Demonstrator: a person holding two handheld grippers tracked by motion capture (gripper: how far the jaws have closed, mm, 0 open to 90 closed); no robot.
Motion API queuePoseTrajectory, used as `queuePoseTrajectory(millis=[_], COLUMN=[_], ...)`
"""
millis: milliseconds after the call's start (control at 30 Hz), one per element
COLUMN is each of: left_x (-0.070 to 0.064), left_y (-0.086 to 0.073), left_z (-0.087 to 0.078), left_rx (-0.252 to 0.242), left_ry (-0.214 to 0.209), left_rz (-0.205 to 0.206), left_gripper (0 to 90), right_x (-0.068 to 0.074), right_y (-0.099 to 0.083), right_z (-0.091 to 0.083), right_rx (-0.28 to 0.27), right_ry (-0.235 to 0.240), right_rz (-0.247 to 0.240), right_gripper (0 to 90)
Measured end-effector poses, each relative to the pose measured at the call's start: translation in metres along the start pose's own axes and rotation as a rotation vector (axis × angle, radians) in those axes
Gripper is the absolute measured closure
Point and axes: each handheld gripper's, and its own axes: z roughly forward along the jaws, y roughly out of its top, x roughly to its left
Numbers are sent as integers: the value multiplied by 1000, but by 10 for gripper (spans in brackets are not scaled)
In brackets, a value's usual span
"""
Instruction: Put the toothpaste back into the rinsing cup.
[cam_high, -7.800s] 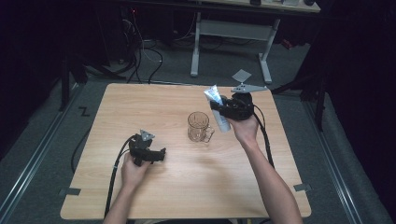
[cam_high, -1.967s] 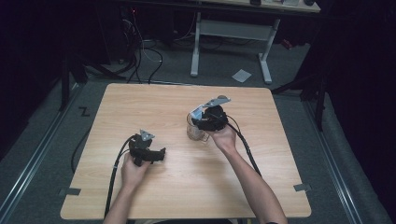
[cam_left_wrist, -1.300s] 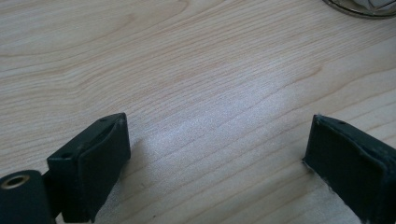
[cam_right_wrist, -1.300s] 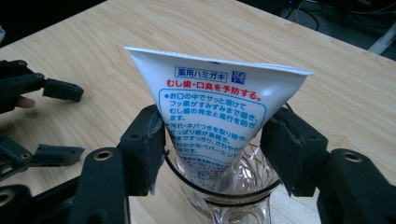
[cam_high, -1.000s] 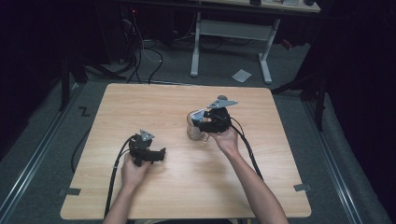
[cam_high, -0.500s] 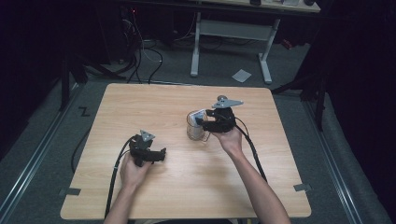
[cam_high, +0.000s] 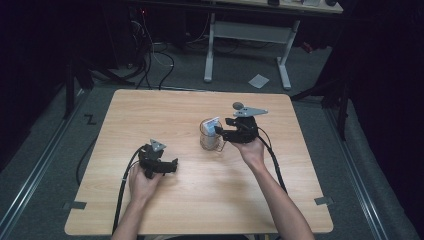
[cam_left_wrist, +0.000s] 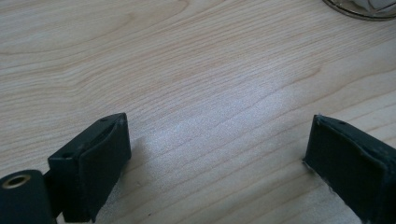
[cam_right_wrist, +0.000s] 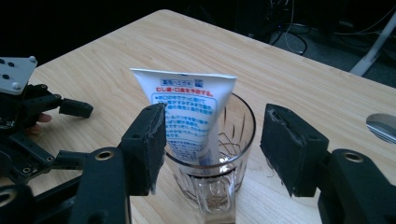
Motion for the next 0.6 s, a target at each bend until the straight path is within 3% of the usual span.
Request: queuePoseTrajectory(millis=[600], left_x=[0], left_y=[0], left_z=[0], left_rx=[0], left_ry=[0], left_rz=[0], left_gripper=[70], right_x=[-13], right_y=[-8], right_z=[-20], right_rx=[-30], right_ry=[-24], right_rz=[41], right_gripper=[409])
